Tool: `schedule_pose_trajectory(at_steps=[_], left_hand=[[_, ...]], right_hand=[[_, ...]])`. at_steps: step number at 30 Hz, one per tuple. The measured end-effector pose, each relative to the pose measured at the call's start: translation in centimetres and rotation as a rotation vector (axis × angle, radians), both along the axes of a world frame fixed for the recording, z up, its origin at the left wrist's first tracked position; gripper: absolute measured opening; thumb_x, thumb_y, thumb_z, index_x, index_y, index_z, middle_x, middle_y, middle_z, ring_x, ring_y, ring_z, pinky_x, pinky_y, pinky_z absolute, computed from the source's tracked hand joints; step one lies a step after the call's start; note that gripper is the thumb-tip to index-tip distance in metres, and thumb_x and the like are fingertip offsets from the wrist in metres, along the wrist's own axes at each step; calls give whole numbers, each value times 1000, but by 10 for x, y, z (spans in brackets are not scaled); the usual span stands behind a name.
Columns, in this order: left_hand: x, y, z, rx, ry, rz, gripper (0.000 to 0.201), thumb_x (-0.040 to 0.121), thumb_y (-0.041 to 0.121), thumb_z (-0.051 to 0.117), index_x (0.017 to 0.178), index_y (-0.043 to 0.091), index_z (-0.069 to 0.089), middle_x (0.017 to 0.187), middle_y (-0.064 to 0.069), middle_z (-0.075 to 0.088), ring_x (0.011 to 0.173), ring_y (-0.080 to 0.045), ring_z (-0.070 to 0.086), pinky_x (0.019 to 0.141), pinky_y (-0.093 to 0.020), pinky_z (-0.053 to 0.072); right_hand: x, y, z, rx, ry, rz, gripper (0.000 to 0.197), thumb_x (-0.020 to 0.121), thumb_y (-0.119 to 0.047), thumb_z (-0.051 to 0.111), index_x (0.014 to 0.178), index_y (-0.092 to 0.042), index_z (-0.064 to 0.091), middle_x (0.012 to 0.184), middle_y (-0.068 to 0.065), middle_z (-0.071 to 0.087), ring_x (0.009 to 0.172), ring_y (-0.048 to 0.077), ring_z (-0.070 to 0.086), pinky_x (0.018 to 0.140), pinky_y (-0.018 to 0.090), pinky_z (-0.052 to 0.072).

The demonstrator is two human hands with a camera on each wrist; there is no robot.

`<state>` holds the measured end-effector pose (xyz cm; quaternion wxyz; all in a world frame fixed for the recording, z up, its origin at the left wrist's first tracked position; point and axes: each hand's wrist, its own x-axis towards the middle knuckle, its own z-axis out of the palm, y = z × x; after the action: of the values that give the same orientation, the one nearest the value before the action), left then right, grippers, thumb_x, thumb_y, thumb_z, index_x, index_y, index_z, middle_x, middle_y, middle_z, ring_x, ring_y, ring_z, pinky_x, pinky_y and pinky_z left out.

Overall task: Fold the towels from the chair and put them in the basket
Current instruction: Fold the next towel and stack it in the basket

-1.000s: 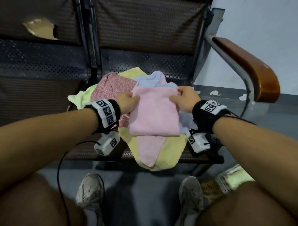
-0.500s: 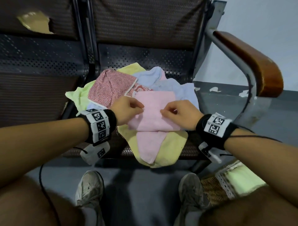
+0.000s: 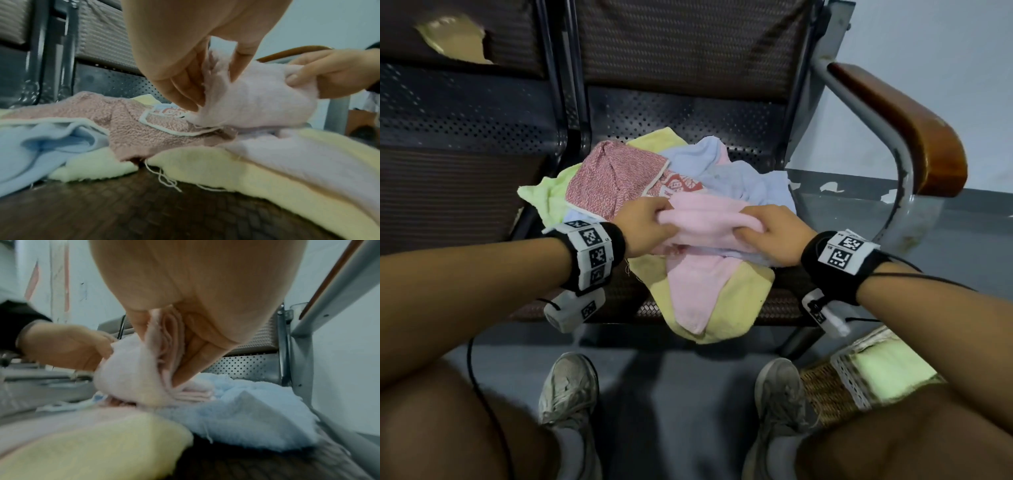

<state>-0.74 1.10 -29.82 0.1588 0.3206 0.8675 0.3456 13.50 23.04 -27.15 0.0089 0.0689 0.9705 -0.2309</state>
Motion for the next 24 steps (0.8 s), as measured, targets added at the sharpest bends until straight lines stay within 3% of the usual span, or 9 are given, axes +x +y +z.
schedule_pose_trajectory(at_steps=[2,6,8,11,15,18,20,22,24], left_hand=[[-4,-2,4,86,-150,38,4,84,19,64,86,16,64,84,-7,66,79,-26,65,57,-28,54],[-8,2,0,132,-303,120,25,85,30,63,103,13,66,99,-12,70,82,-26,68,55,-32,58],[-8,6,-5,83,-273,178,29,89,34,64,113,17,63,101,-8,68,80,-23,68,52,-30,58],[-10,11,-8,-83,-149,277,39,90,51,58,102,15,65,94,-8,70,81,-29,70,74,-42,61],[0,14,-5,-150,-704,276,73,87,75,38,83,5,60,60,-11,68,47,-25,64,48,-25,52],[4,23,-2,-39,-700,287,60,85,62,60,99,4,63,61,-12,71,45,-24,66,44,-28,54],[6,28,4,83,-682,322,51,82,46,73,103,1,62,73,-21,74,61,-31,73,60,-41,62],[10,31,15,195,-658,325,46,76,39,79,98,3,61,85,-26,74,80,-43,74,76,-57,60],[16,33,29,286,-532,288,38,72,35,79,91,7,62,89,-22,74,83,-42,72,77,-54,60]], right_hand=[[-1,2,4,-96,-13,-44,25,92,-32,54,83,-11,65,80,2,64,78,21,58,74,37,47],[-5,7,0,-451,-72,-225,27,94,-21,62,67,-17,60,61,-10,58,59,6,52,55,18,40],[-7,10,-6,-408,-94,-268,23,94,-27,62,73,-17,62,71,-6,63,67,11,56,58,20,43],[-12,14,-14,-186,-81,-300,25,96,-39,59,82,-17,60,88,4,65,82,20,58,71,30,44],[-18,12,-18,-77,-120,-325,24,95,-45,58,85,-23,58,98,4,64,92,25,59,75,30,40],[-22,13,-19,-43,-174,-332,31,94,-43,58,105,-16,66,109,6,66,101,27,60,79,30,41],[-22,14,-17,-46,-195,-332,30,93,-38,58,113,-17,66,117,5,66,108,26,60,82,28,40],[-21,13,-11,-52,-174,-316,37,91,-31,60,125,-18,62,128,4,63,115,23,58,89,26,41],[-21,8,-1,-114,-84,-265,51,90,-25,62,139,-17,52,137,4,57,124,20,54,100,27,41]])
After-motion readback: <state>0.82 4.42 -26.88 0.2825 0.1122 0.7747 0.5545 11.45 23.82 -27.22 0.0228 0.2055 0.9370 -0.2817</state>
